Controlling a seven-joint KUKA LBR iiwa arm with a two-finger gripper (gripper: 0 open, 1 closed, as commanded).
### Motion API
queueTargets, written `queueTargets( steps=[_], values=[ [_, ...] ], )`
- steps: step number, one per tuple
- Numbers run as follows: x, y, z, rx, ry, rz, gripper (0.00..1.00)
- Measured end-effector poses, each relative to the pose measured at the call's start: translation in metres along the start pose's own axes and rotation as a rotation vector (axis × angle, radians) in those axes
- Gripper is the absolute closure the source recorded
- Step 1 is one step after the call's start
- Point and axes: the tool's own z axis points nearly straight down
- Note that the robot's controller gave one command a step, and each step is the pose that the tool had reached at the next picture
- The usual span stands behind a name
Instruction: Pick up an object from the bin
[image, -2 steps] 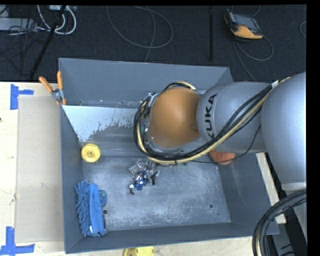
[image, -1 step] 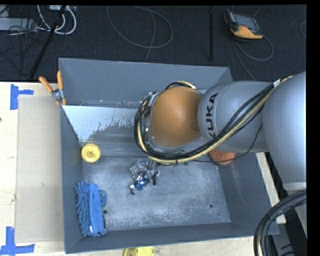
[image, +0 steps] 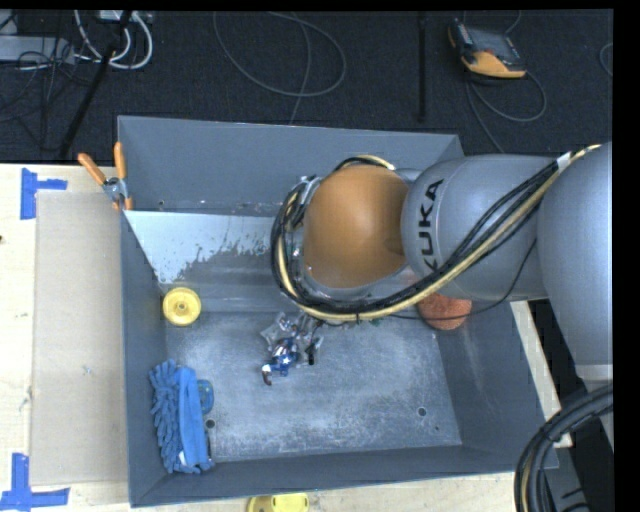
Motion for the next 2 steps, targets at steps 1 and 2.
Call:
queueTargets(
  steps=[1, 2],
  values=[
    [-0.0016, -0.0012, -0.0099, 0.005, -0.005, 0.001, 1.00],
    [-0.0010, -0.0002, -0.0151, 0.003, -0.002, 0.002, 1.00]
  ],
)
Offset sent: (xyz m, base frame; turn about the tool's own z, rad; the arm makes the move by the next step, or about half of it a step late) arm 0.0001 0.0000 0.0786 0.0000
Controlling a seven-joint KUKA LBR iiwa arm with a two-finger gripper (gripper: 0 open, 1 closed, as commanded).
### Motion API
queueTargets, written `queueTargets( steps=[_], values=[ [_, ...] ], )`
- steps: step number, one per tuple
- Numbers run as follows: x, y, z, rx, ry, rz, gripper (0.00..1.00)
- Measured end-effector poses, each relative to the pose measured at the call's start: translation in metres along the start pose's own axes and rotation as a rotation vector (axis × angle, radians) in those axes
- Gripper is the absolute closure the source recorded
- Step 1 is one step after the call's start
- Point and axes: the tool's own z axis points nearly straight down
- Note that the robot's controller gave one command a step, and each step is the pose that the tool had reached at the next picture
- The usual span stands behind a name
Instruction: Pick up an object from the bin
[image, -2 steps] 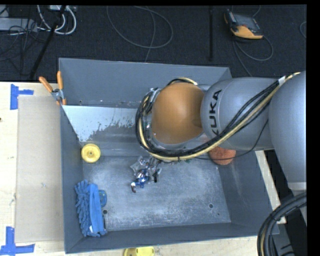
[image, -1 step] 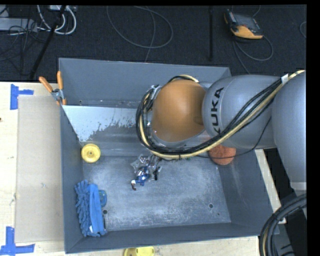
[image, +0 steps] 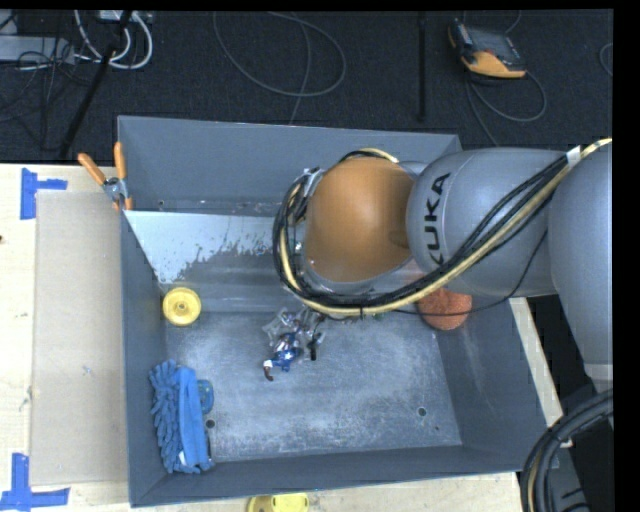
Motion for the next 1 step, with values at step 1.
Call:
queueTargets(
  steps=[1],
  values=[
    [0.0014, 0.0020, -0.0185, -0.007, 0.007, 0.001, 1.00]
  ],
)
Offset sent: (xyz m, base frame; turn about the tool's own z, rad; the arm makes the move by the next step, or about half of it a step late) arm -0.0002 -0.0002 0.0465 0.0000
